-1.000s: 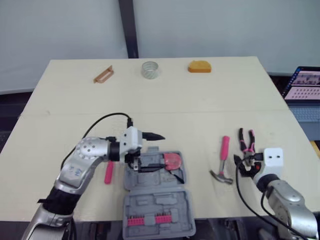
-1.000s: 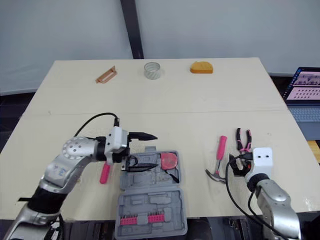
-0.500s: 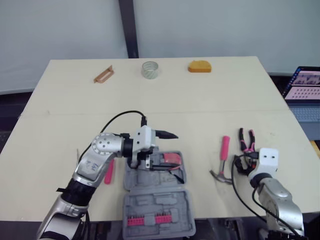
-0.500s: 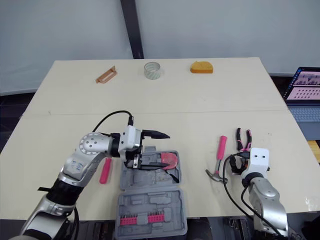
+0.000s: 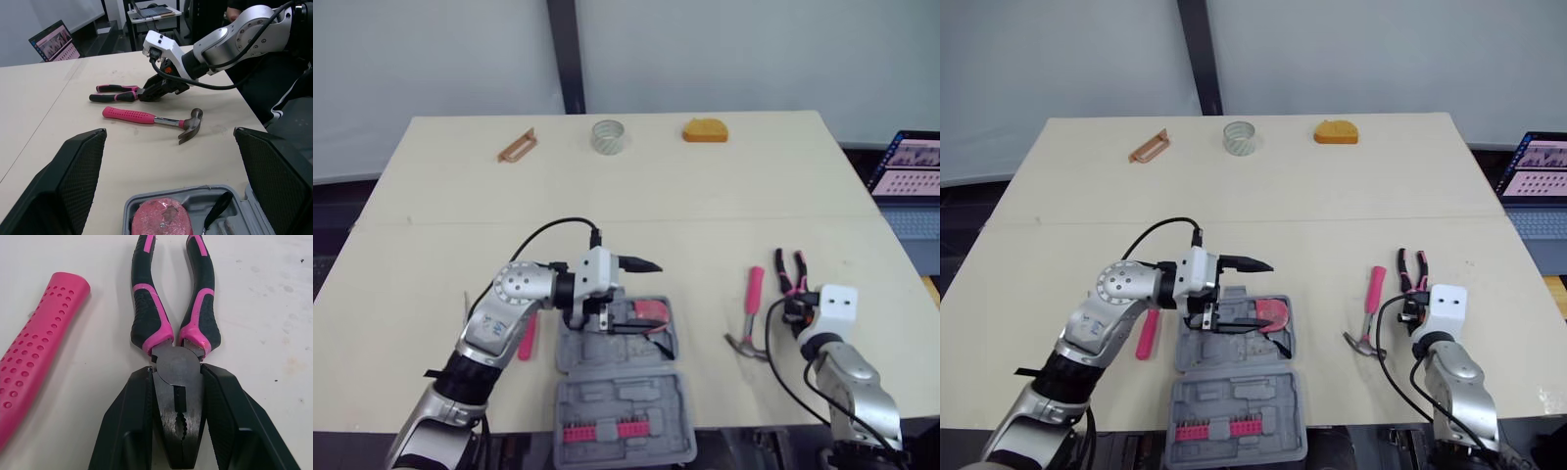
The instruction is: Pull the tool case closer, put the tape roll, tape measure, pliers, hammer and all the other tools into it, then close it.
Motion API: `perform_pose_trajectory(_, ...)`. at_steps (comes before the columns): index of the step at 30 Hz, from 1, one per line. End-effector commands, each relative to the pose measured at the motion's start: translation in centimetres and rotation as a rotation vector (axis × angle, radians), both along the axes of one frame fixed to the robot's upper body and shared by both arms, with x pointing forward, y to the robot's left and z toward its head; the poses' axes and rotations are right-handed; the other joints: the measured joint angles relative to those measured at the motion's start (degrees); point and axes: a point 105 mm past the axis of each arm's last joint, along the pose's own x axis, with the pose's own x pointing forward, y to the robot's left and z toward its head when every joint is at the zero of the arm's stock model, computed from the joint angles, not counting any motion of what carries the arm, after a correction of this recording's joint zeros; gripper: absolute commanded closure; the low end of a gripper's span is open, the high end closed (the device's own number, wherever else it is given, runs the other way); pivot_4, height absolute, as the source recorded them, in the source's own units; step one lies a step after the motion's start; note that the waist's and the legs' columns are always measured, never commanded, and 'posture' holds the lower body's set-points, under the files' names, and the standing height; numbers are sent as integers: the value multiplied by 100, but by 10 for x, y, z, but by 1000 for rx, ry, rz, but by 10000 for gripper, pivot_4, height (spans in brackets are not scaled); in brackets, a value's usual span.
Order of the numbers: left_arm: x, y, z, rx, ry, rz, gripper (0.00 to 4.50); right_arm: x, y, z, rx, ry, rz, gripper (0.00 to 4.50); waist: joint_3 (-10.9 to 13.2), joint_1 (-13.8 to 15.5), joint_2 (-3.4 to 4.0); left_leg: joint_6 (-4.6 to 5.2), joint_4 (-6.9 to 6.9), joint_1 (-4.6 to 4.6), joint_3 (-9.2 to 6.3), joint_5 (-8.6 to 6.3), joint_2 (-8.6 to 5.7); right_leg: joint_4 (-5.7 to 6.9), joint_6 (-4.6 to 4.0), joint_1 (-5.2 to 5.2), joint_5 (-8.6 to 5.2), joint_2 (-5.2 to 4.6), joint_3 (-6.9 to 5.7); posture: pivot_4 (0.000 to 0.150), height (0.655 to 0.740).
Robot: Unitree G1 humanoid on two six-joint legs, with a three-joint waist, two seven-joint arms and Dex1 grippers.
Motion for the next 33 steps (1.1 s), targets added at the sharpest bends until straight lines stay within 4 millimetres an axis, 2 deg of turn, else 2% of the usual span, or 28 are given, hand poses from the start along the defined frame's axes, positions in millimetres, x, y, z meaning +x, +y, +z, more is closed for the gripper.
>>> perform_pose_trajectory(1, -3, -3, 7, -19, -37, -10, 0, -8, -18, 0, -30, -1, -81, 35423, 0, 1, 0, 0, 0, 0, 0, 0, 0, 0, 0, 0, 0, 0, 0, 1500, 7400)
perform_pose_trajectory(7, -1, -2, 8, -25, -49, -7, 0, -6, -29, 26, -73, -108, -88, 35423, 2, -3, 4, 0, 0, -1, 0, 0, 0, 0, 0, 0, 0, 0, 0, 1500, 7400)
perform_pose_trajectory(10, 1, 0, 10, -20, -63, -8, 0, 0, -22, 49, -101, -173, 12, 35423, 6, -16, 11, 0, 0, -1, 1, 0, 0, 0, 0, -1, 0, 0, 0, 1500, 7400)
perform_pose_trajectory(14, 3, 18, 15, -3, -91, 33, 0, 6, 20, 86, -181, -233, 377, 35423, 16, -56, 28, 0, -2, -1, 3, 0, 0, -1, 0, -6, 0, 1, 3, 1500, 7400)
perform_pose_trajectory(16, 1, 37, 17, 13, -87, 71, 0, 0, 50, 101, -191, -224, 617, 35423, 16, -118, 29, 0, -7, -1, 3, 0, 0, 3, 0, -13, 0, 2, 4, 1500, 7400)
perform_pose_trajectory(18, -2, 53, 16, 33, -81, 106, 0, -10, 76, 108, -195, -185, 829, 35423, 17, -152, 29, 0, -12, -1, 3, 0, 1, 3, 0, -14, 0, 2, 3, 1500, 7400)
perform_pose_trajectory(21, -10, 79, 10, 68, -48, 175, 0, -27, 113, 115, -231, -103, 1124, 35423, 22, -132, 20, 2, -9, -4, 0, -1, 1, 2, 0, -14, 0, 1, 1, 1500, 7400)
perform_pose_trajectory(26, -30, 117, -4, 122, 15, 305, 0, -42, 160, 119, -340, 29, 1466, 35423, 34, -125, 1, 3, 3, -10, -3, -2, 1, 1, 0, -15, 0, -2, 2, 1500, 7400)
perform_pose_trajectory(30, -48, 143, -22, 152, 77, 392, 0, -42, 184, 114, -459, 116, 1593, 35423, 40, -123, -8, 3, 0, -14, -8, -2, 2, 2, 0, -20, 0, -1, -2, 1500, 7400)
perform_pose_trajectory(33, -61, 155, -36, 176, 108, 431, 0, -42, 203, 110, -496, 153, 1657, 35423, 48, -123, -22, 2, 1, -17, -4, -2, 2, 2, -1, -23, 0, -2, -2, 1500, 7400)
